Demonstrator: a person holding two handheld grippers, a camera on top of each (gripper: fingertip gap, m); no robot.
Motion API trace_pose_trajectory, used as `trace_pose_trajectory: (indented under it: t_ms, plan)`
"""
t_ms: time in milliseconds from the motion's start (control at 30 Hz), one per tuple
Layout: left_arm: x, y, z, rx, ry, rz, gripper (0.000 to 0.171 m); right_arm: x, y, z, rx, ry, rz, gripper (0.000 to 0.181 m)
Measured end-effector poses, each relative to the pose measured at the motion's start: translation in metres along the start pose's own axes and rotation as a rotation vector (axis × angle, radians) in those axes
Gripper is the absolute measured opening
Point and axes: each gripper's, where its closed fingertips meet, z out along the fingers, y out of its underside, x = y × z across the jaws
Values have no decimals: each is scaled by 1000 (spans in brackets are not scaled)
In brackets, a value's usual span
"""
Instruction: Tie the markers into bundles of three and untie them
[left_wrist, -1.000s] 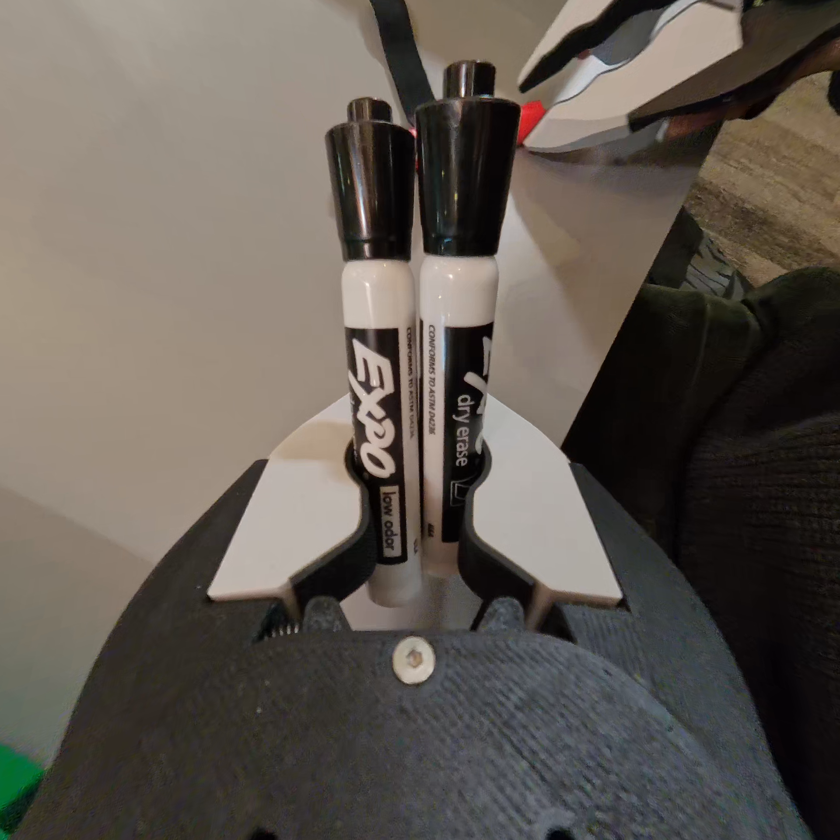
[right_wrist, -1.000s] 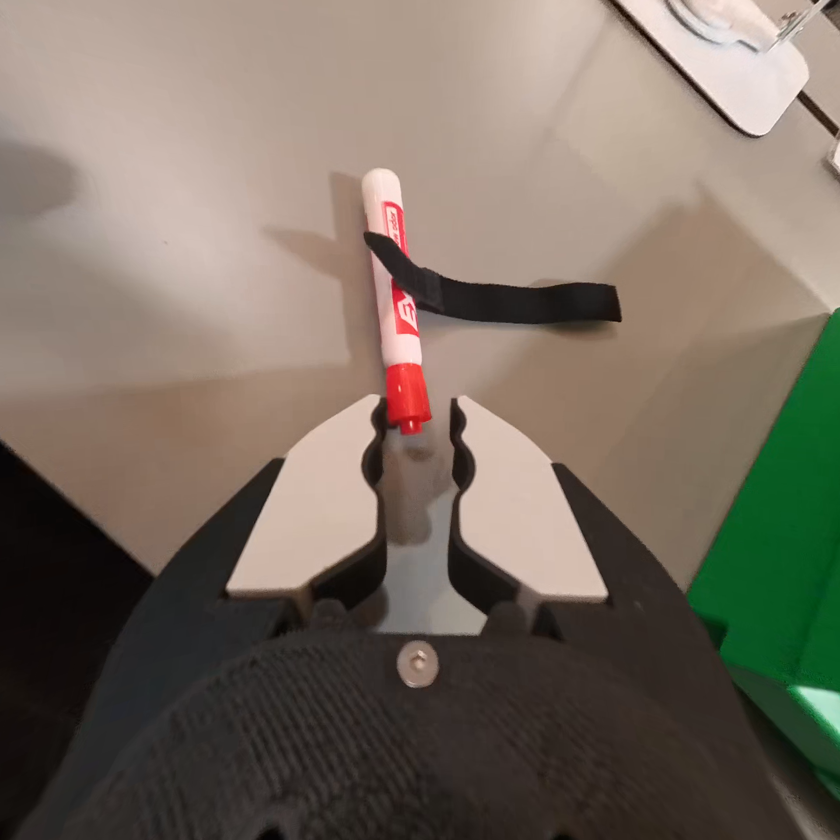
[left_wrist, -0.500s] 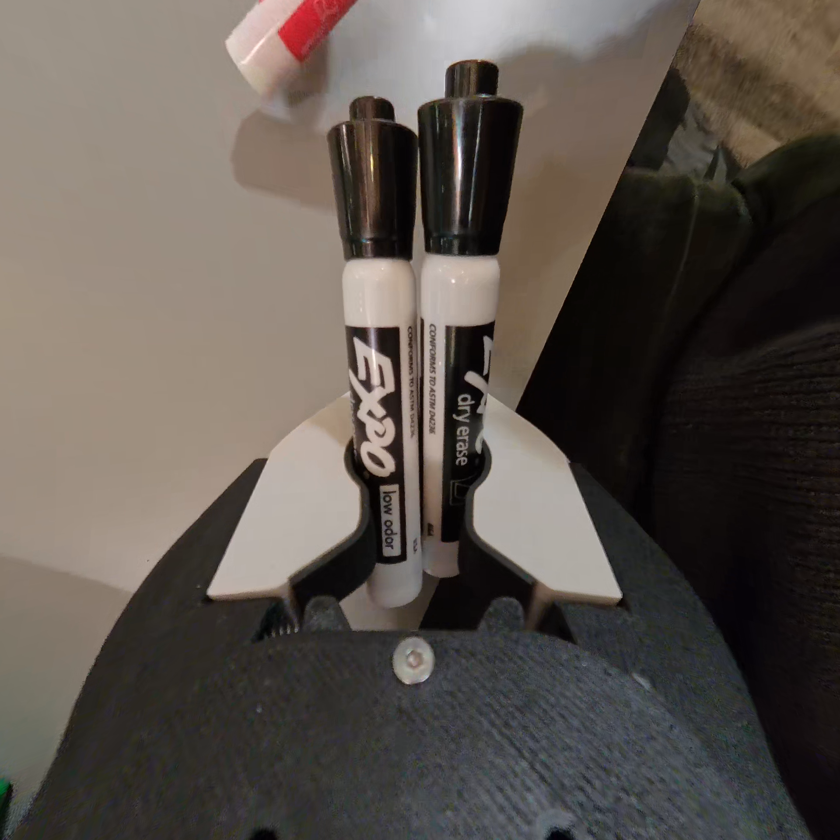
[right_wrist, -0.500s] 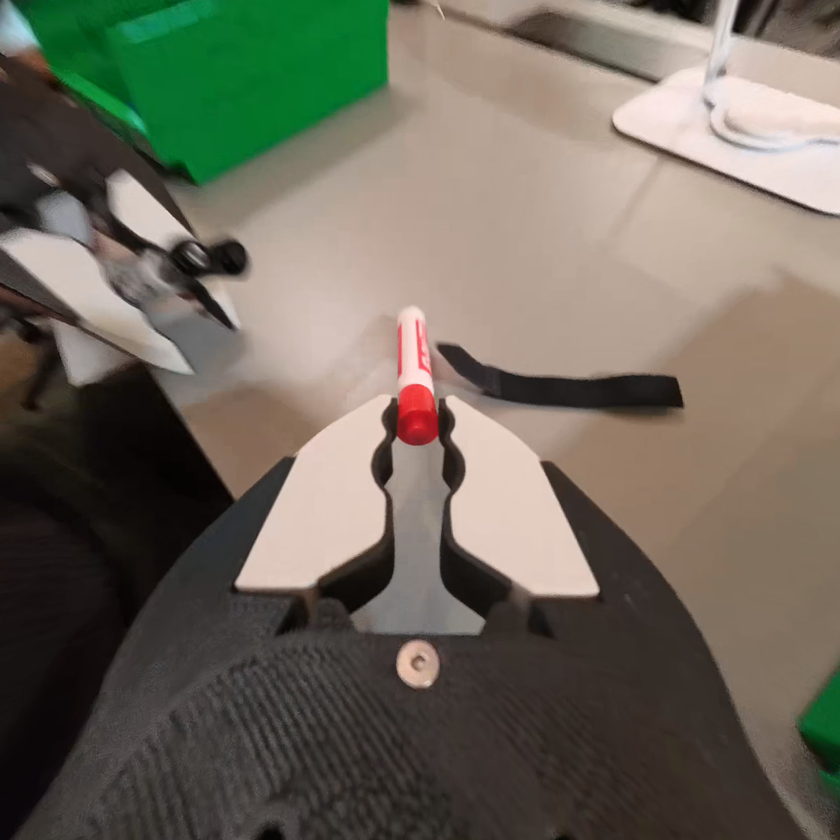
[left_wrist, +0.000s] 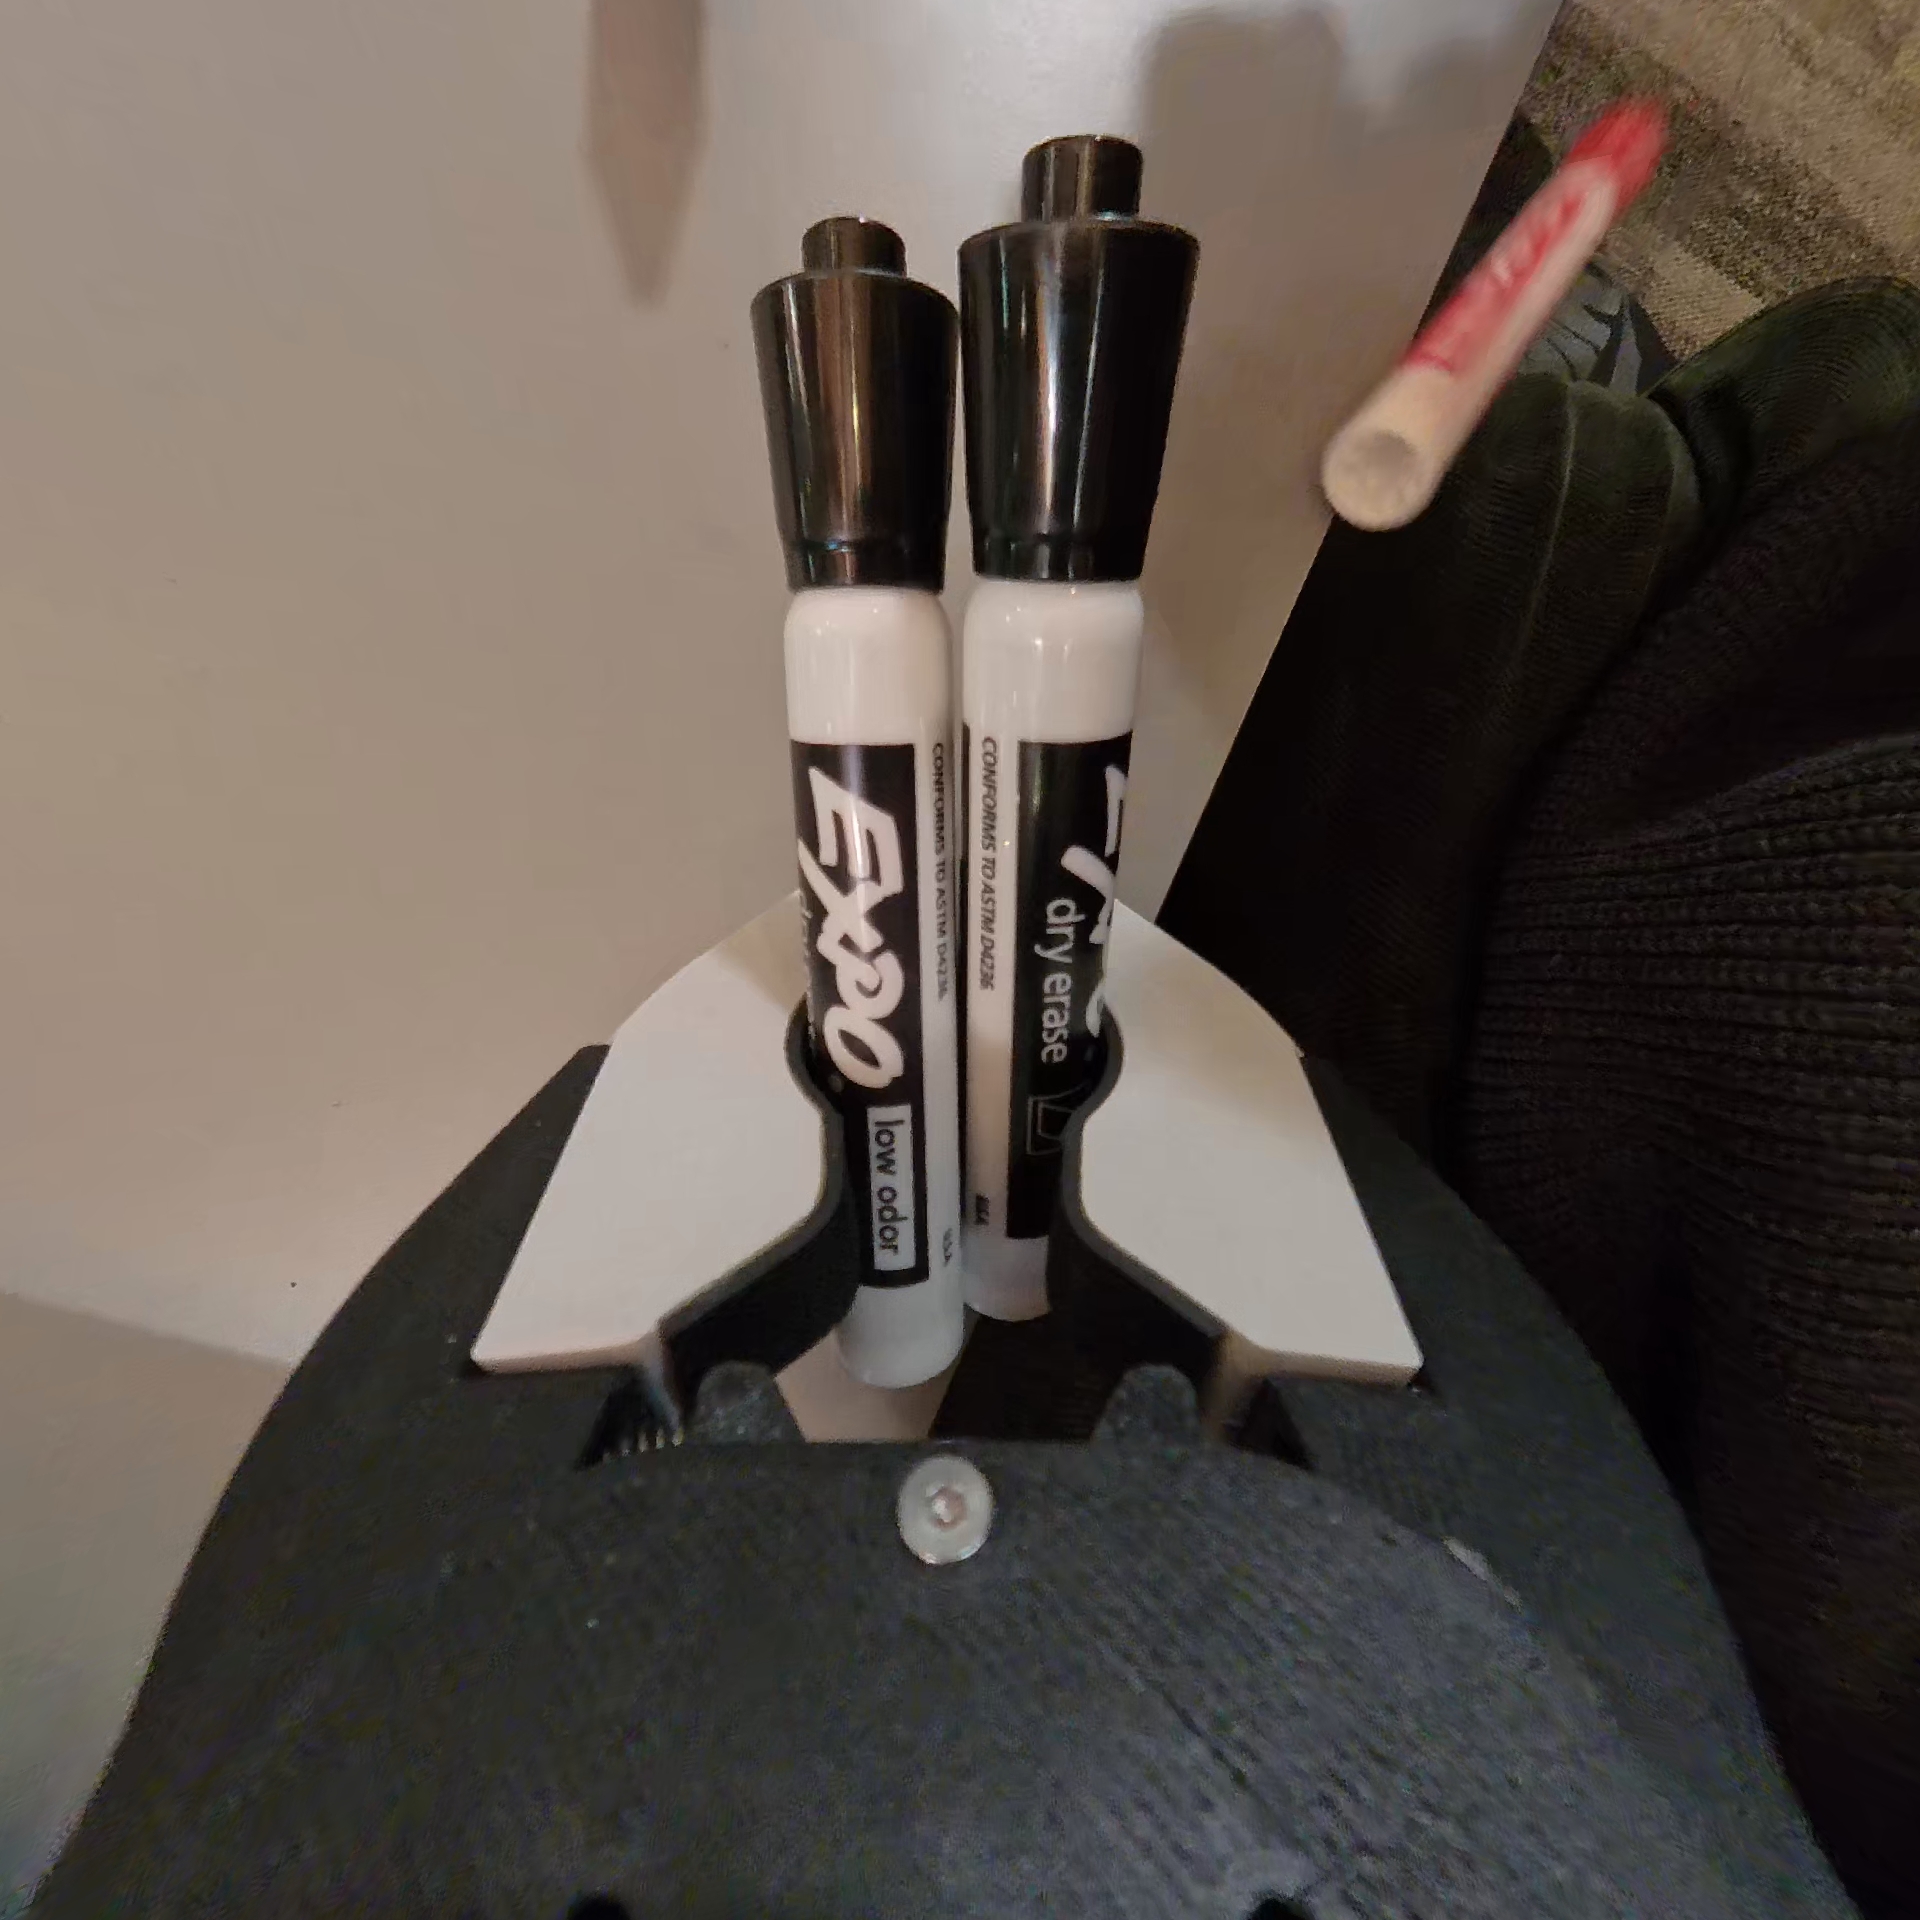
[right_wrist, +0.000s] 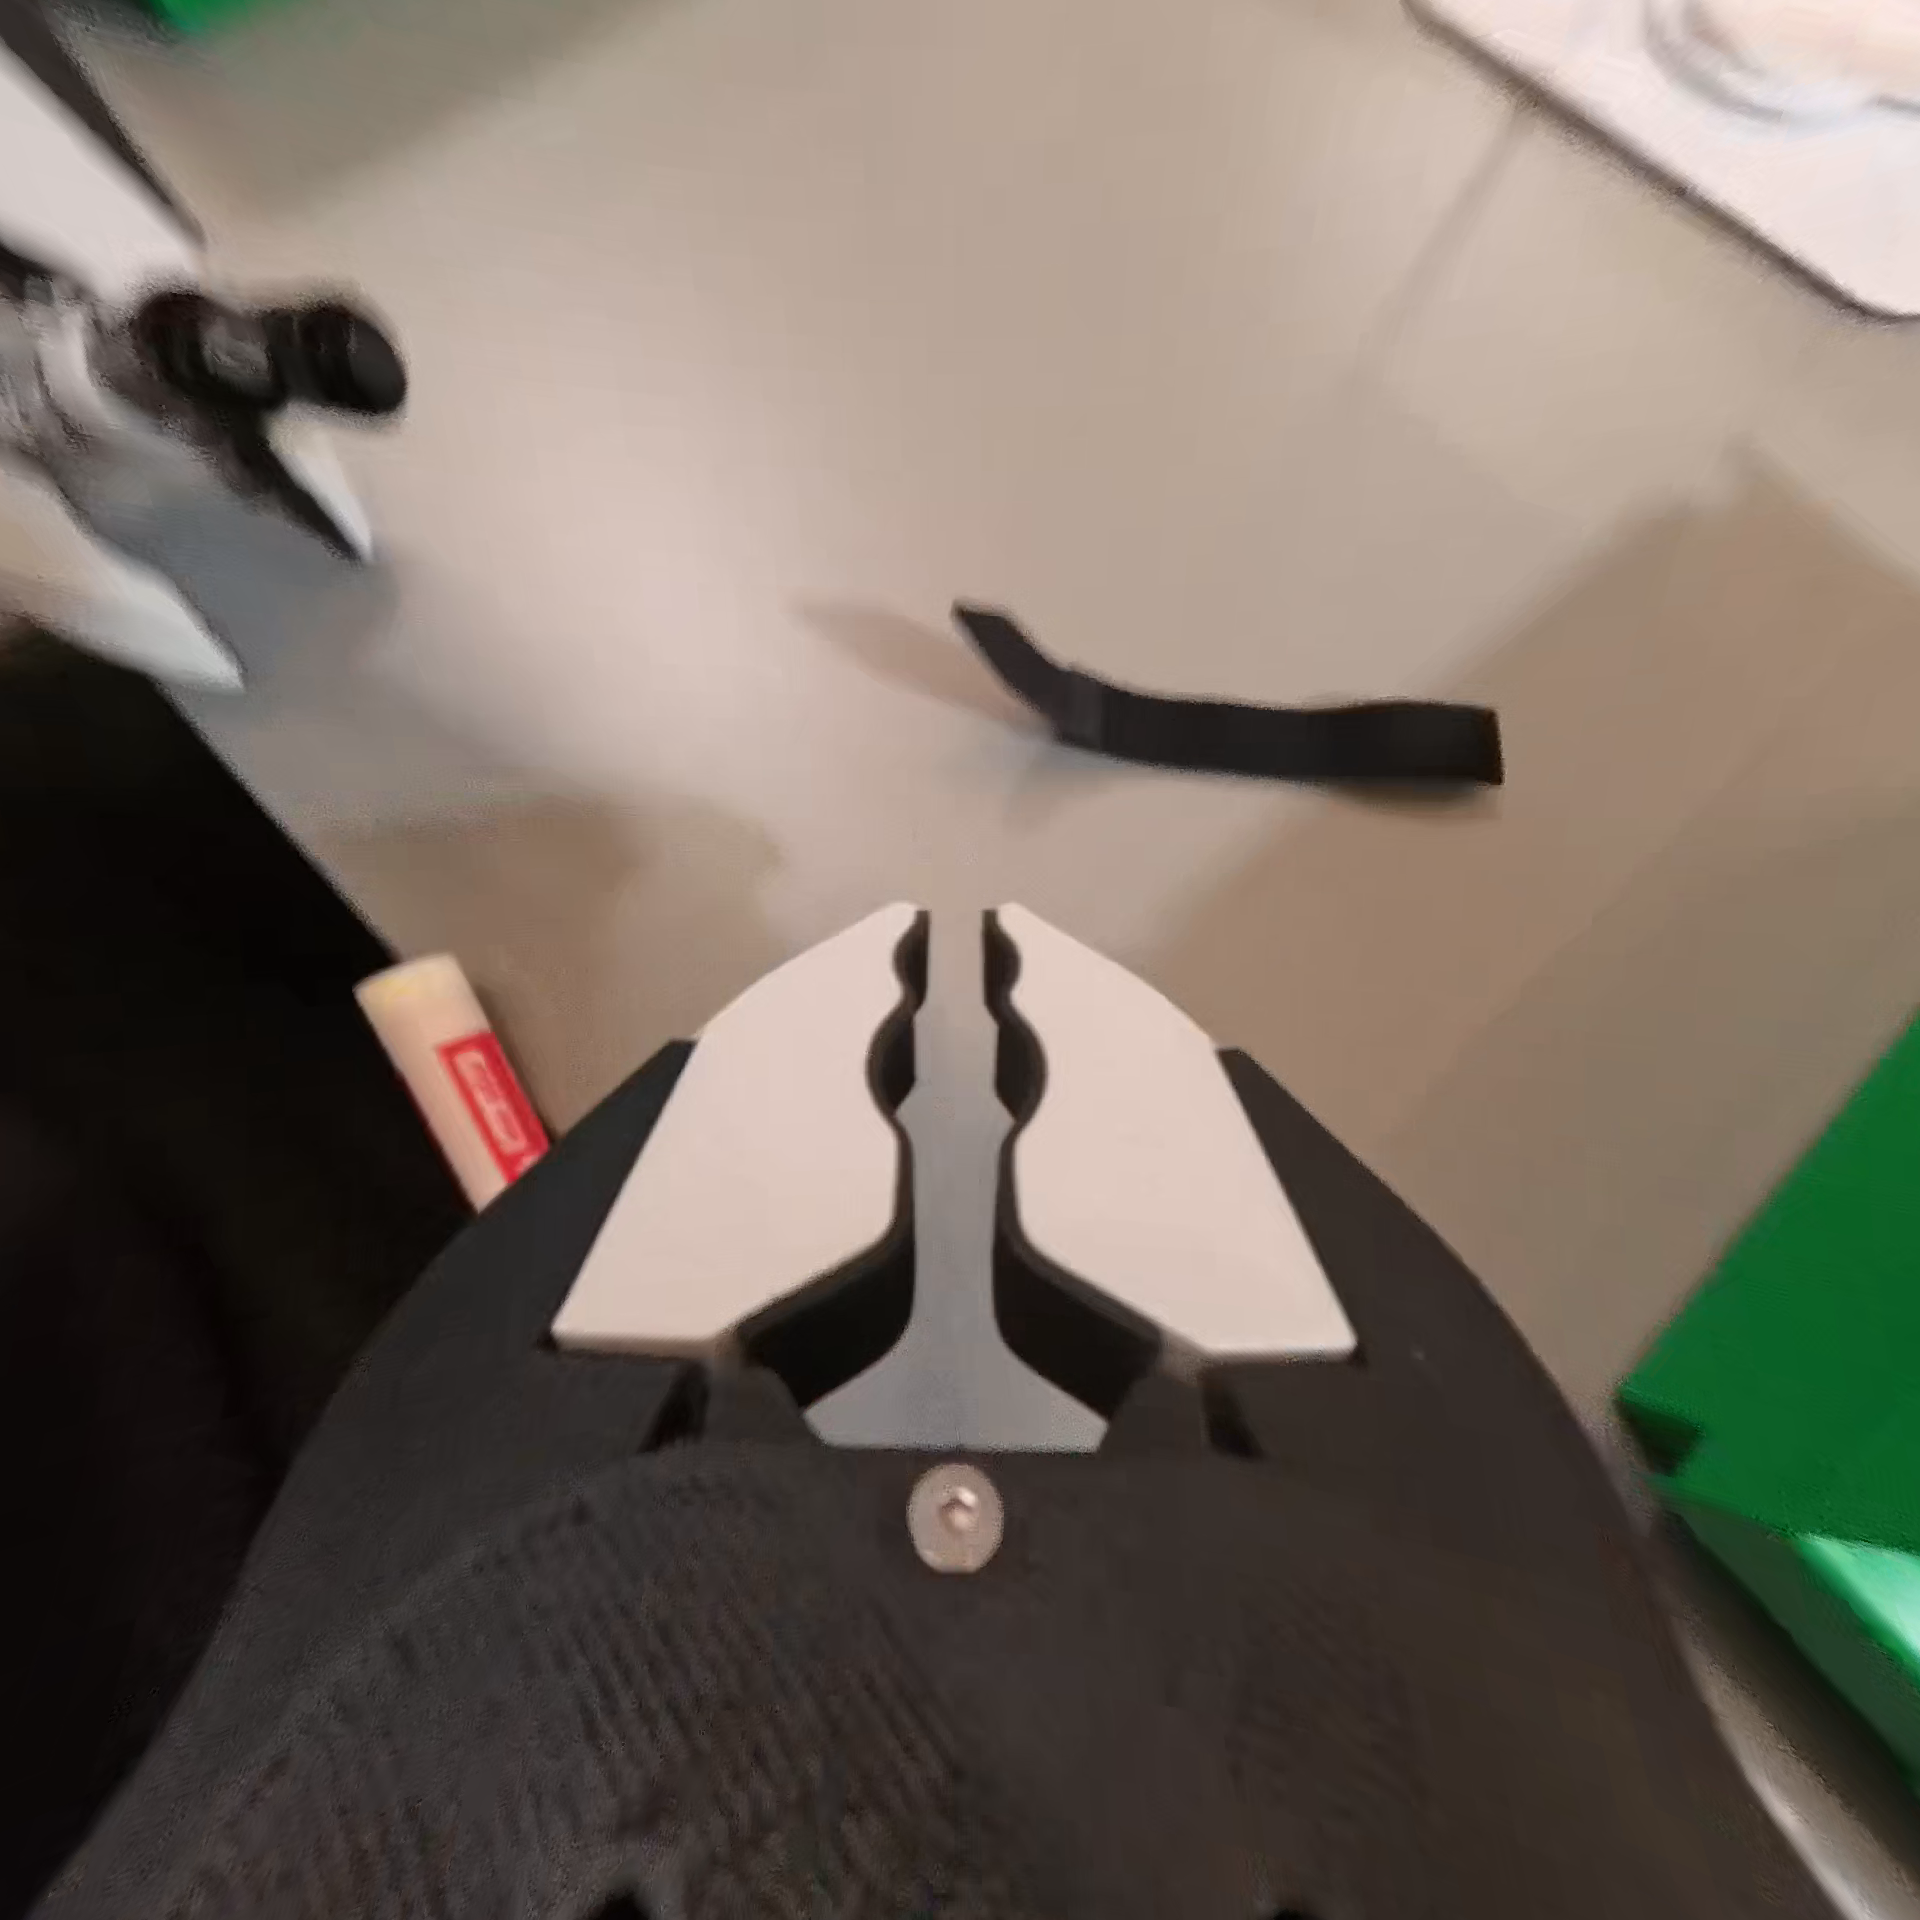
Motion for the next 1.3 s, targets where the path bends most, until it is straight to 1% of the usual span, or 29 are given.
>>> trace_pose_trajectory:
  t_ms: [33, 67, 100, 133, 167, 233, 267, 300, 367, 400, 433, 500, 567, 733, 767, 800, 933, 1000, 1067, 1167, 1233, 1300]
  plan:
    - [0, 0, 0, 1, -2, -4, 43, -16, 3, -9, -31, -62, -67, 10]
    - [-1, 0, 0, 1, -5, -7, 43, -46, 5, -22, -24, -200, -141, 16]
    - [-1, 0, 0, 1, -7, -8, 42, -75, 8, -35, 1, -322, -194, 36]
    - [-1, 0, -1, 3, -4, -10, 43, -91, 11, -40, 27, -348, -204, 36]
    - [-2, 0, 0, 7, 0, -14, 43, -99, 20, -39, 17, -344, -218, 33]
    - [-3, -2, 0, 18, 9, -25, 42, -95, 47, -31, -66, -270, -257, 32]
    - [-3, -2, 0, 22, 14, -29, 42, -95, 57, -30, -100, -280, -264, 31]
    - [-3, -2, 0, 26, 16, -30, 42, -102, 63, -31, -117, -328, -261, 30]
    - [-3, -2, 0, 23, 18, -32, 42, -118, 66, -30, -127, -412, -258, 32]
    - [-3, -2, 0, 22, 15, -31, 42, -121, 66, -24, -128, -402, -278, 31]
    - [-3, -3, 0, 21, 12, -28, 42, -123, 71, -17, -160, -388, -318, 28]
    - [-3, -3, 0, 17, 6, -21, 42, -116, 92, -3, -258, -338, -407, 27]
    - [-3, -2, 0, 16, 4, -17, 42, -108, 109, 3, -324, -299, -456, 25]
    - [-2, -2, 0, 19, 7, -14, 42, -104, 128, 8, -407, -311, -438, 28]
    - [-2, -2, 0, 20, 9, -14, 42, -107, 129, 7, -408, -335, -427, 24]
    - [-2, -1, 0, 19, 12, -12, 42, -110, 128, 5, -399, -359, -424, 19]
    - [0, 0, -1, 13, 17, -4, 42, -111, 122, -5, -377, -419, -399, 19]
    - [1, 1, -1, 6, 19, 0, 42, -113, 112, -14, -330, -462, -371, 19]
    - [0, 2, -2, -8, 12, -12, 42, -111, 94, -26, -250, -485, -339, 18]
    - [0, 5, -3, -41, -3, -26, 42, -100, 53, -44, -101, -447, -329, 18]
    - [3, 6, -3, -58, -1, -7, 42, -94, 25, -54, -24, -409, -379, 18]
    - [7, 6, -2, -79, -3, 20, 42, -90, 5, -58, -6, -346, -507, 18]
